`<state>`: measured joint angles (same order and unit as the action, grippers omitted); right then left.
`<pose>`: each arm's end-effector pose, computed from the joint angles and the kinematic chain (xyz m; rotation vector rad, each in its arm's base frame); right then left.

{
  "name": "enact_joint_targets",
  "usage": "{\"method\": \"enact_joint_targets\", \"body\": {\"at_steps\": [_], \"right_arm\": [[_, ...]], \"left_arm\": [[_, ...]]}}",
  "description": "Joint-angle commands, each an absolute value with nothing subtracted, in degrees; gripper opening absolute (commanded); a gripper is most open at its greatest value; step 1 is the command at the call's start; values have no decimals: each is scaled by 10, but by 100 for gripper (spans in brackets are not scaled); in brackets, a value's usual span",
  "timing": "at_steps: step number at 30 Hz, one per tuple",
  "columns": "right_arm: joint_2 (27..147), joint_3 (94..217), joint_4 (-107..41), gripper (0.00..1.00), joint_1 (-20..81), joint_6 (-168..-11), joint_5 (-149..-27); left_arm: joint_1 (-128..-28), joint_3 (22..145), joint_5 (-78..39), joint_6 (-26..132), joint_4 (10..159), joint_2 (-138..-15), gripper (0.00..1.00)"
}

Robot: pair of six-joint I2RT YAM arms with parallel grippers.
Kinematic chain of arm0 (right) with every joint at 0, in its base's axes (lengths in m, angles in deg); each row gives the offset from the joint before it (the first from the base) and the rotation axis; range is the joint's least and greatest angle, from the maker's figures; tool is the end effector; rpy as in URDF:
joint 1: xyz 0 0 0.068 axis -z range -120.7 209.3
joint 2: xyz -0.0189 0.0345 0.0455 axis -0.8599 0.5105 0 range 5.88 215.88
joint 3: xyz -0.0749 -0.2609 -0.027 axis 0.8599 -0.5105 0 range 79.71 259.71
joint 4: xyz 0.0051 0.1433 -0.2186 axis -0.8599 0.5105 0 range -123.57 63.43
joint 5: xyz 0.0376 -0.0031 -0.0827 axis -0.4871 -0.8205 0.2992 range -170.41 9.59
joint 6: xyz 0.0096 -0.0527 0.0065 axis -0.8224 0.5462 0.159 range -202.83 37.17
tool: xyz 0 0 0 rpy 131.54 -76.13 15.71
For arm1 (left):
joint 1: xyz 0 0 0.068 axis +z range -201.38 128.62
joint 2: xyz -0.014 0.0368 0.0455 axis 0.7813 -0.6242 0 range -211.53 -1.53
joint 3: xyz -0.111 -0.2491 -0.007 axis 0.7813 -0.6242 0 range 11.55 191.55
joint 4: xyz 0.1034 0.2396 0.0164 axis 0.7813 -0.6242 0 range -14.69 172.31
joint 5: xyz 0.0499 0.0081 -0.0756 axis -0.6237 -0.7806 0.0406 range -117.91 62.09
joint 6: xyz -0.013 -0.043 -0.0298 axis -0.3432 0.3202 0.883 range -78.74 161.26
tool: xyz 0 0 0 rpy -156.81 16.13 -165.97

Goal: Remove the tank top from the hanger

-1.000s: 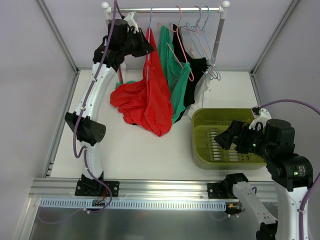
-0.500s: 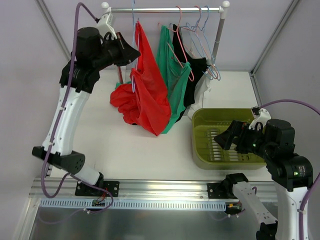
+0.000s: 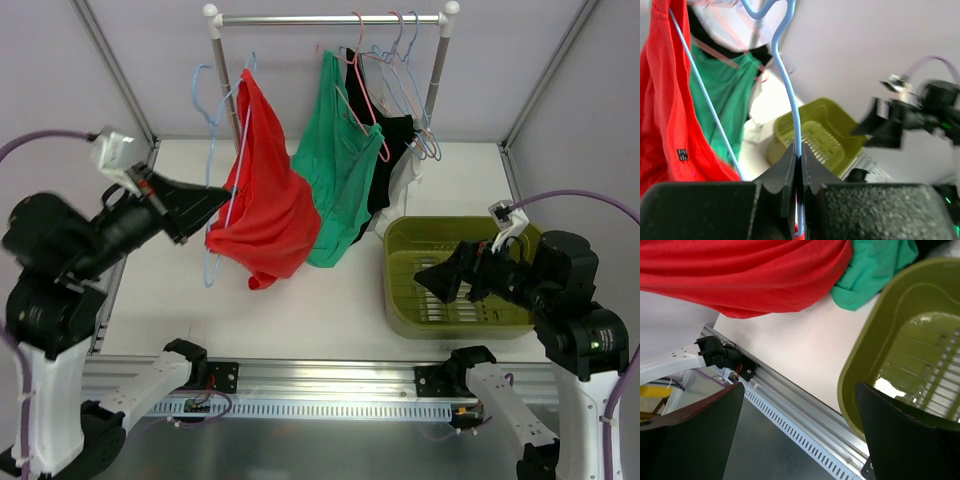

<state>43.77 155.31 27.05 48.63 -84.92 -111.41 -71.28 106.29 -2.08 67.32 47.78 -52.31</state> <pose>0.0607 0.0300 0.4322 -0.5005 1.9066 0.6772 0.0817 -0.0461 0.5487 0.3124 1.4633 -0.9701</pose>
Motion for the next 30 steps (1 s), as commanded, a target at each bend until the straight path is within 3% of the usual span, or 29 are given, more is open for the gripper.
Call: {"method": "enact_joint_targets", "body": {"at_steps": [1, 10, 20, 30], "right_arm": [[465, 1585, 180, 99, 471, -840, -1191], [568, 1660, 6, 97, 419, -878, -1280], [659, 1666, -36, 90, 188, -833, -1025], [738, 1657, -66, 86, 90, -813, -896]], "left_arm": [[-717, 1071, 52, 676, 508, -469, 0], [-717, 1118, 169, 726, 500, -429, 0], [-717, 988, 196, 796, 493, -403, 0], [-717, 866, 189, 844, 494, -337, 0]]}}
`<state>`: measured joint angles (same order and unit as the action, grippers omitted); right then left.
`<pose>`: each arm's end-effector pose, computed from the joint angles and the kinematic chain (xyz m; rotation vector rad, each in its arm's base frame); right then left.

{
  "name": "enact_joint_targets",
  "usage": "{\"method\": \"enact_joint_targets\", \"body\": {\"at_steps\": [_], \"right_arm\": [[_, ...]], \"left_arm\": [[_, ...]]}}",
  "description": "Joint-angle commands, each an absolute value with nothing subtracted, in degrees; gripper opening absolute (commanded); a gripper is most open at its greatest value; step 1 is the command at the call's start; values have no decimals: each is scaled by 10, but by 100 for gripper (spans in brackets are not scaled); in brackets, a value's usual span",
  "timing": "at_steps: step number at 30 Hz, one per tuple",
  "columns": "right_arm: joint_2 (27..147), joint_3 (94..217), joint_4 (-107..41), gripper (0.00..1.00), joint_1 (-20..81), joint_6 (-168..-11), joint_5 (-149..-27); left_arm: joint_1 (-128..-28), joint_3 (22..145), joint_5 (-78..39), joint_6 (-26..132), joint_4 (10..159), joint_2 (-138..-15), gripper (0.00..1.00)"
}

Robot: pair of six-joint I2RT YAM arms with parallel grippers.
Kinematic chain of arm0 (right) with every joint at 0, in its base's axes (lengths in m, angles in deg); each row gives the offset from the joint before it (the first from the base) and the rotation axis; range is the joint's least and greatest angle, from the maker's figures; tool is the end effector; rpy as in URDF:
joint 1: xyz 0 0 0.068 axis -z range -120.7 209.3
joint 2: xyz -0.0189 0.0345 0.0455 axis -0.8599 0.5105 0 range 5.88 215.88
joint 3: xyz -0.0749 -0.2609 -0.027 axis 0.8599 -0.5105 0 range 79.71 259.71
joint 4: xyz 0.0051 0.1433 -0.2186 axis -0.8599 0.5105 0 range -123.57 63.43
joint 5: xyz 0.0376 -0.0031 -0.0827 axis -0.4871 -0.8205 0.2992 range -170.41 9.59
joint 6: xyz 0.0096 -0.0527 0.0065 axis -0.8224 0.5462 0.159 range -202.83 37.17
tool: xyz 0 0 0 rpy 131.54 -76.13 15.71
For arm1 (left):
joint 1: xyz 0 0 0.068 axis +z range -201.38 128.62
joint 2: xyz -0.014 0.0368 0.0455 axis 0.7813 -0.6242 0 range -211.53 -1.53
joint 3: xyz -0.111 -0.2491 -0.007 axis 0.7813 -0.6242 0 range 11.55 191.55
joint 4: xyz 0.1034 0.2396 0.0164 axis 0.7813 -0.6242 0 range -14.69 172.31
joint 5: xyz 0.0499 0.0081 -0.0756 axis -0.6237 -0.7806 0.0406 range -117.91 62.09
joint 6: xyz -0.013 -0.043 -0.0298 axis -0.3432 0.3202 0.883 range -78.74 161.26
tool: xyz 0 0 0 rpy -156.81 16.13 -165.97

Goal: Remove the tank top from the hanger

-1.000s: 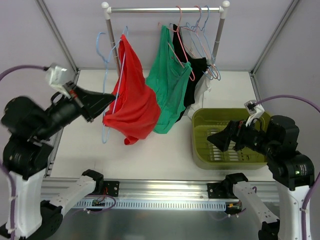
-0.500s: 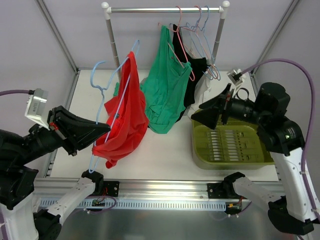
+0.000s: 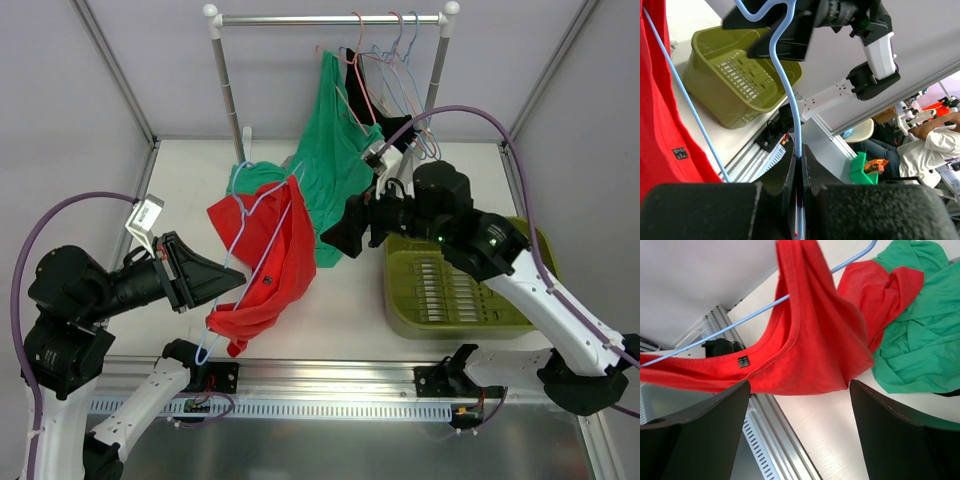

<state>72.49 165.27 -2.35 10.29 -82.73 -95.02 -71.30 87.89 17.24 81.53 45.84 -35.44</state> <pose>0.1464 0.1821 0.4690 -0.9414 1.6010 0.8318 0.0289 -0.0374 0.4807 0.4212 1.6182 -1.3910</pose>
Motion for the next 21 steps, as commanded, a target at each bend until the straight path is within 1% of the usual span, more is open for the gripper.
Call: {"method": "enact_joint_targets", "body": {"at_steps": [1, 8, 14, 17, 19, 20, 21], "right_arm": [[752, 1659, -68, 85, 88, -812, -893], [812, 1680, -94, 81, 67, -809, -888], [858, 1696, -137, 71, 64, -825, -866], [873, 1709, -159, 63, 64, -827, -879], [888, 1715, -167, 50, 64, -827, -883], [892, 1716, -170, 40, 63, -827, -882], [892, 1717, -170, 20, 63, -827, -881]], "left_arm": [[-717, 862, 189, 848, 493, -334, 0], [-717, 847, 196, 858, 494, -326, 0], [-717, 854, 202, 860, 494, -328, 0], [-717, 859, 203, 859, 494, -332, 0], [-717, 863, 204, 857, 494, -336, 0], [-717, 865, 204, 856, 493, -337, 0], [-717, 866, 203, 854, 493, -337, 0]]}}
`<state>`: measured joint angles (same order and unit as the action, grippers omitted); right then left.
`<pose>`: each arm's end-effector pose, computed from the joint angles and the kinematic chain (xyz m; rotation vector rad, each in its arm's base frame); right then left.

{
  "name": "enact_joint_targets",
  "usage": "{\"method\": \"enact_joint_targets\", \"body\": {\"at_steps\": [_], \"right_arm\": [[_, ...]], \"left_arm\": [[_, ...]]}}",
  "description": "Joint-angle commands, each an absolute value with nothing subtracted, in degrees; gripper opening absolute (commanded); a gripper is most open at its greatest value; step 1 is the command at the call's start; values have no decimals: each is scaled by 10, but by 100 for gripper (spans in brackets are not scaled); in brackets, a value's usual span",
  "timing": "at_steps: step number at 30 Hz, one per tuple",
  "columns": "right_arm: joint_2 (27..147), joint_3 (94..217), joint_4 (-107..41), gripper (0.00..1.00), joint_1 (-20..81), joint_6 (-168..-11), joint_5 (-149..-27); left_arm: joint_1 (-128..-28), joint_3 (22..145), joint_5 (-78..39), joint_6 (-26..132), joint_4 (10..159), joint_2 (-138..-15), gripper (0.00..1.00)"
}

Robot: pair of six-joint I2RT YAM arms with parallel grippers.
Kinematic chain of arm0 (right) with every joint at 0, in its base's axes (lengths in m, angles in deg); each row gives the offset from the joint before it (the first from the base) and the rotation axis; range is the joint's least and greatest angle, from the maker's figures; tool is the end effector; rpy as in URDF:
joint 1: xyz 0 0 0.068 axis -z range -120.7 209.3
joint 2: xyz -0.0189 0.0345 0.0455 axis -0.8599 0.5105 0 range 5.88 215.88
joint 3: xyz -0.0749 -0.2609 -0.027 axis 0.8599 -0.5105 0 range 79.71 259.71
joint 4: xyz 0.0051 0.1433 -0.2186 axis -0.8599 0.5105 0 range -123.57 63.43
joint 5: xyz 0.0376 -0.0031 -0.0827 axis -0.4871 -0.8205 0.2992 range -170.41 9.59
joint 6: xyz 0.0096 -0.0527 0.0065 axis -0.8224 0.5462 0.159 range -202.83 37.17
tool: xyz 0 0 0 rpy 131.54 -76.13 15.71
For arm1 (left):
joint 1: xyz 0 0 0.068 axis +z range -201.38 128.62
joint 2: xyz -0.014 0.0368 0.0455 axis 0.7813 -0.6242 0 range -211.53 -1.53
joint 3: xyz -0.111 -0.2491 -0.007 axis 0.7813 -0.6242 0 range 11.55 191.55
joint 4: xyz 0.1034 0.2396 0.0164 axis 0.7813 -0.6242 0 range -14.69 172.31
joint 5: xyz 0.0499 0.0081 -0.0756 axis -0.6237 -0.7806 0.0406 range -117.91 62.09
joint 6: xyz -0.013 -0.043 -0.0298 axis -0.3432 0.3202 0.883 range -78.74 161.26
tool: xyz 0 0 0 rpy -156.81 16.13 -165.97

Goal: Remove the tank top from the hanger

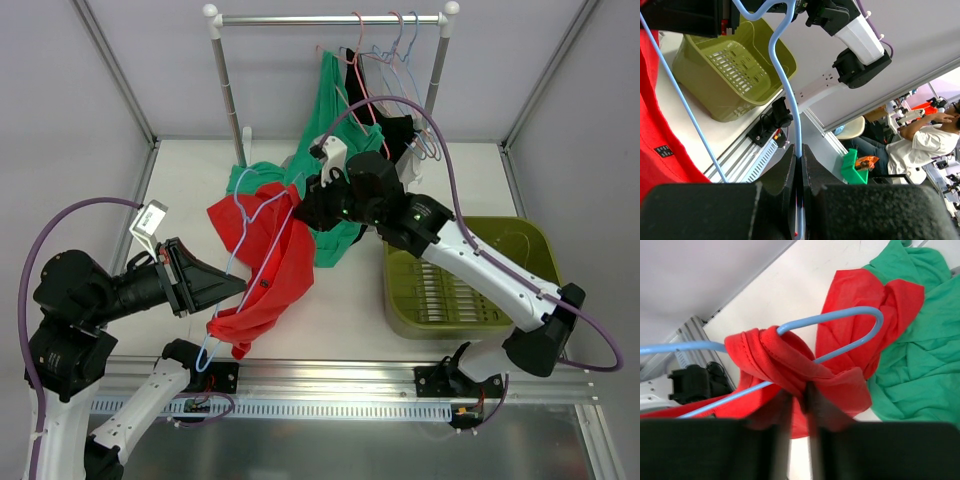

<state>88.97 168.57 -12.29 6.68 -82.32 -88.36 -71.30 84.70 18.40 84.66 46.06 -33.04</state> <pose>0.1973 0.2662 0.4306 -0.9424 1.6594 0.7553 0.0255 -0.0366 0.4685 0.3943 1.6521 -1.4460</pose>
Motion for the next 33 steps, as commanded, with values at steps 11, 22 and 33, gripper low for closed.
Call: {"method": "enact_joint_targets", "body": {"at_steps": [11, 22, 33], "right_arm": [[817, 1673, -149, 0, 118, -827, -802], [838, 1710, -106, 0, 202, -863, -841], [736, 1595, -100, 0, 175, -932, -1081]], "left_arm": [[-717, 850, 219, 846, 493, -341, 0], [-717, 946, 323, 854, 493, -389, 0], [-717, 1078, 87, 719, 517, -489, 0]]}}
